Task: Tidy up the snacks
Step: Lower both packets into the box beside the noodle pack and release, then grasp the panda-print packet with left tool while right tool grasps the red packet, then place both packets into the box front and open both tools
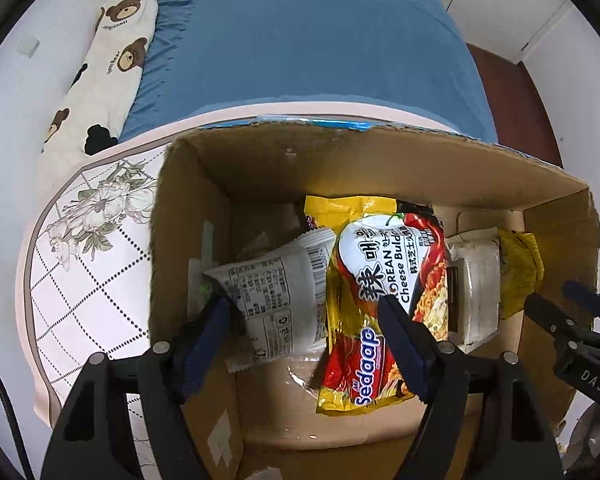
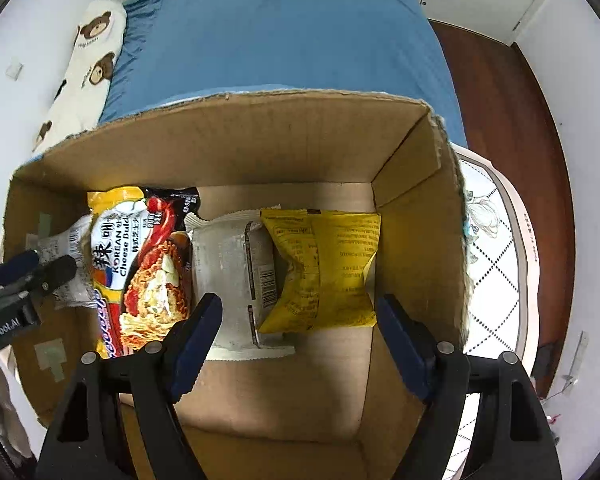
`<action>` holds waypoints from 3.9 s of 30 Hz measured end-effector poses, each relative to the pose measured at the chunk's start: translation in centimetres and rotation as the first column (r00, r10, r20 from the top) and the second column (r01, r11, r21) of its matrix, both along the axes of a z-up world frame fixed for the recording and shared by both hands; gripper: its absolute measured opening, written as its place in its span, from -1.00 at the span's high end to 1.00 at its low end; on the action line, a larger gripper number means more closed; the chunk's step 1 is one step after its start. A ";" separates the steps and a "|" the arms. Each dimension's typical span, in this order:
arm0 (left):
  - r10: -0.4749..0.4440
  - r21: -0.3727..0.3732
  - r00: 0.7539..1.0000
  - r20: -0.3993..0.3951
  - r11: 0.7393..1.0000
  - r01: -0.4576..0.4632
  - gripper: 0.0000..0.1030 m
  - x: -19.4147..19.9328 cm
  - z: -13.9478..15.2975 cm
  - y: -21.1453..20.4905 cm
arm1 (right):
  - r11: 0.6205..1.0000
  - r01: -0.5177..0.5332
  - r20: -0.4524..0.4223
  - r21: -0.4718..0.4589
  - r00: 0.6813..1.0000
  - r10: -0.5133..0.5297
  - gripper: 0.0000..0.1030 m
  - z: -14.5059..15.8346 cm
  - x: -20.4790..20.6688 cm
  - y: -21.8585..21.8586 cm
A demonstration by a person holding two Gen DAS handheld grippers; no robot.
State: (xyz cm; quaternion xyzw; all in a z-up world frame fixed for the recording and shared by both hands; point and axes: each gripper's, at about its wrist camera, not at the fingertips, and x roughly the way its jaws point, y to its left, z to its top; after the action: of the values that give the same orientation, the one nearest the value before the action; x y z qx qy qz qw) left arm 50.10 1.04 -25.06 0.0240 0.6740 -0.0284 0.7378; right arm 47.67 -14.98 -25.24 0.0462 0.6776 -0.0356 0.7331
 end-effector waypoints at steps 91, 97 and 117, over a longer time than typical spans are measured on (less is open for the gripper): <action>0.029 -0.088 0.989 -0.142 0.995 -0.042 -0.03 -29.7 -10.8 -0.9 | 0.993 0.082 -0.156 0.084 0.985 -0.068 -0.18 -12.2 -31.1 2.4; 0.020 -0.052 0.994 -0.106 0.998 -0.026 0.15 -30.3 -8.8 -1.4 | 0.996 0.062 -0.096 0.069 0.994 -0.056 0.08 -10.7 -30.9 1.9; -0.028 -0.230 0.985 0.168 0.971 0.067 0.16 -26.4 9.9 -3.2 | 0.959 -0.050 0.231 0.278 0.973 -0.016 0.11 8.5 -25.8 2.3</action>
State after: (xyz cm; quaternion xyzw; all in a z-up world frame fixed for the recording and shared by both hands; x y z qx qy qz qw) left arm 23.71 -2.11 -15.14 -0.0451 0.6023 -0.1235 0.7873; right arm 21.82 -12.67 -16.79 0.1480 0.5862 0.0732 0.7931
